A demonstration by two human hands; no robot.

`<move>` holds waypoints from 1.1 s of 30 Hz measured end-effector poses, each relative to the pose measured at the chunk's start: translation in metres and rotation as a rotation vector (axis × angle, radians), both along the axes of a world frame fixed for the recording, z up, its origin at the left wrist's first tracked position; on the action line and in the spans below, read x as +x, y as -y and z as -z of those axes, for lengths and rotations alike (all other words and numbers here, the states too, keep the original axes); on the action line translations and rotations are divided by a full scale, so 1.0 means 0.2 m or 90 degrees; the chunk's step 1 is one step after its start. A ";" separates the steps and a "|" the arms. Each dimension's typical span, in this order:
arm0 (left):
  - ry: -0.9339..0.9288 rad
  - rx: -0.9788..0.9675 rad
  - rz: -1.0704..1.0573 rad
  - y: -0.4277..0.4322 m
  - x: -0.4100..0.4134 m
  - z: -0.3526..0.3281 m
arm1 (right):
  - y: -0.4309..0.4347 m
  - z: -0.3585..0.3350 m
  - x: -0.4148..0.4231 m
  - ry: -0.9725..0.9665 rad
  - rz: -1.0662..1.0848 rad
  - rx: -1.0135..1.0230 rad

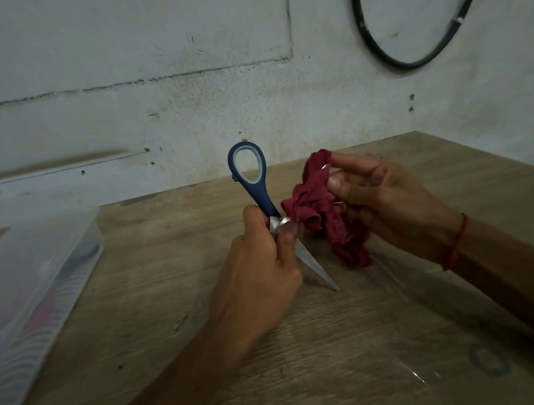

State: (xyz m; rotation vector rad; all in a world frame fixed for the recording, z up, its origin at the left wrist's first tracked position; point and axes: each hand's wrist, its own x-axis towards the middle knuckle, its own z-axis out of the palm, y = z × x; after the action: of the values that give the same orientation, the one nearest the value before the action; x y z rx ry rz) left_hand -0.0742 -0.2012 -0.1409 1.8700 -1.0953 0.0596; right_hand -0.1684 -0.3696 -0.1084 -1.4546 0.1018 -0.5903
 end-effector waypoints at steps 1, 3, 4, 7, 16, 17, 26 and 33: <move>0.001 0.001 0.001 0.00 0.00 0.00 | 0.00 0.00 0.00 -0.002 0.001 0.002; 0.002 0.007 0.006 0.00 0.00 0.00 | -0.01 -0.01 0.00 -0.004 0.019 0.008; 0.005 0.010 0.010 0.00 0.00 0.00 | -0.02 -0.01 0.00 -0.006 0.034 0.015; 0.009 0.015 0.012 0.00 0.00 0.00 | -0.04 0.01 0.01 -0.025 0.077 0.044; 0.019 -0.018 0.020 0.01 -0.03 0.00 | -0.11 0.01 0.06 -0.001 0.337 -0.200; 0.017 -0.019 0.022 0.01 -0.04 0.00 | -0.11 0.01 0.06 0.003 0.350 -0.216; -0.008 0.013 0.032 0.02 -0.02 0.00 | -0.11 -0.01 0.07 -0.011 0.242 -0.005; 0.007 0.033 0.030 0.01 -0.01 0.01 | -0.08 -0.01 0.03 -0.031 0.240 0.037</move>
State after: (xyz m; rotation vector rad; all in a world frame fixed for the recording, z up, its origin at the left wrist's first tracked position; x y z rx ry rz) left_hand -0.0767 -0.2039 -0.1428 1.8908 -1.1576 0.0147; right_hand -0.1623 -0.3541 -0.1064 -1.4024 0.4345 -0.8507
